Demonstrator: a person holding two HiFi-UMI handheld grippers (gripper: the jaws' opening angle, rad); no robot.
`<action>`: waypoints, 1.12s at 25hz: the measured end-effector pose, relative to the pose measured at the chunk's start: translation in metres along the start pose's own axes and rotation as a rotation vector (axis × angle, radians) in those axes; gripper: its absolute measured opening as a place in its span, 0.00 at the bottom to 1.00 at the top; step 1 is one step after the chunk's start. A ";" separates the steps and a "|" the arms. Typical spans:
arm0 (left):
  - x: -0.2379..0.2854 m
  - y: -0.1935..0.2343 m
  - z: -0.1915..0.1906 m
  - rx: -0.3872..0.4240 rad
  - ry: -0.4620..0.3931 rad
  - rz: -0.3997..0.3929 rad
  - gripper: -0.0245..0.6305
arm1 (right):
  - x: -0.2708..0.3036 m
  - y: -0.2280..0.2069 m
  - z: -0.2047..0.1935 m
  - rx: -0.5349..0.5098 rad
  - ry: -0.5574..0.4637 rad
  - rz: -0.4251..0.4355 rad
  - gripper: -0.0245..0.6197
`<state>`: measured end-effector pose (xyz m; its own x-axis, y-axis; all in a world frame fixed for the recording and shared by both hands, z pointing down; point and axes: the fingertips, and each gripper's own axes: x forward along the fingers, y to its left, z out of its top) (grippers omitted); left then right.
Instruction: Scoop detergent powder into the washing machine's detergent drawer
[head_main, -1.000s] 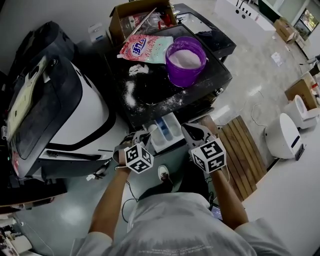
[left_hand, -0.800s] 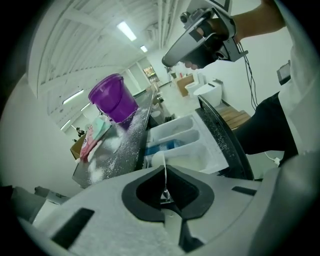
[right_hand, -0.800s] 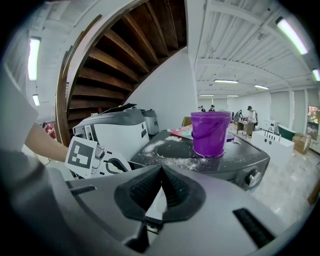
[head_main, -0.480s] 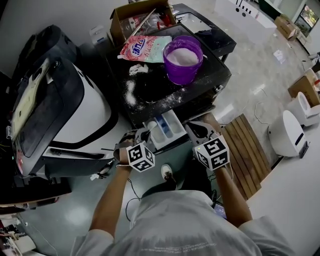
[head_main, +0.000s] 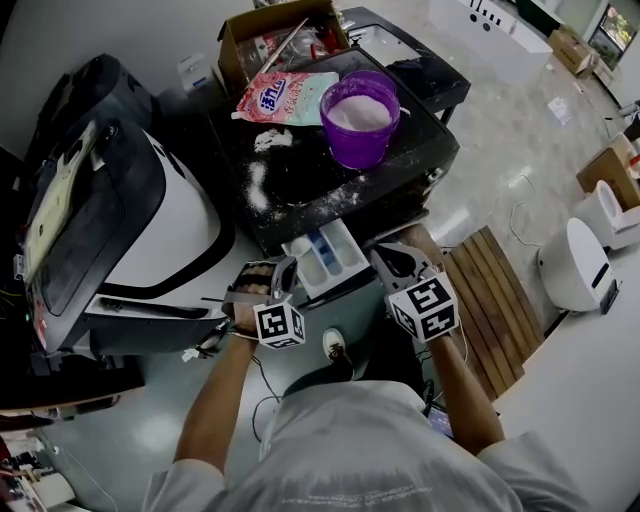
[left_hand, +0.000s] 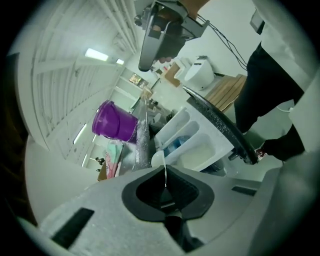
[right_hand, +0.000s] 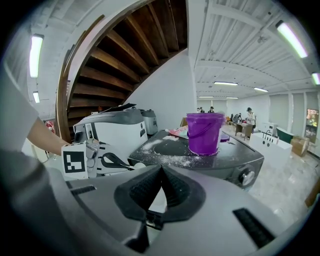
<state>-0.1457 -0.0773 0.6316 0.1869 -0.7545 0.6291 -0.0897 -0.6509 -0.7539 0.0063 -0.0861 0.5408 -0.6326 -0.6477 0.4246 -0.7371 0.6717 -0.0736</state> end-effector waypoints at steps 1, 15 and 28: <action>0.000 0.000 -0.001 0.013 -0.003 0.010 0.06 | 0.000 -0.001 -0.001 0.001 0.000 -0.001 0.05; -0.010 0.002 0.006 0.139 -0.044 0.109 0.06 | 0.005 0.001 -0.010 0.009 0.016 0.019 0.05; 0.001 -0.012 -0.003 0.029 -0.032 -0.003 0.06 | 0.008 -0.001 -0.015 0.022 0.030 0.006 0.05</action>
<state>-0.1470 -0.0707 0.6414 0.2188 -0.7492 0.6252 -0.0604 -0.6498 -0.7577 0.0053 -0.0863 0.5572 -0.6300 -0.6323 0.4509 -0.7386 0.6672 -0.0963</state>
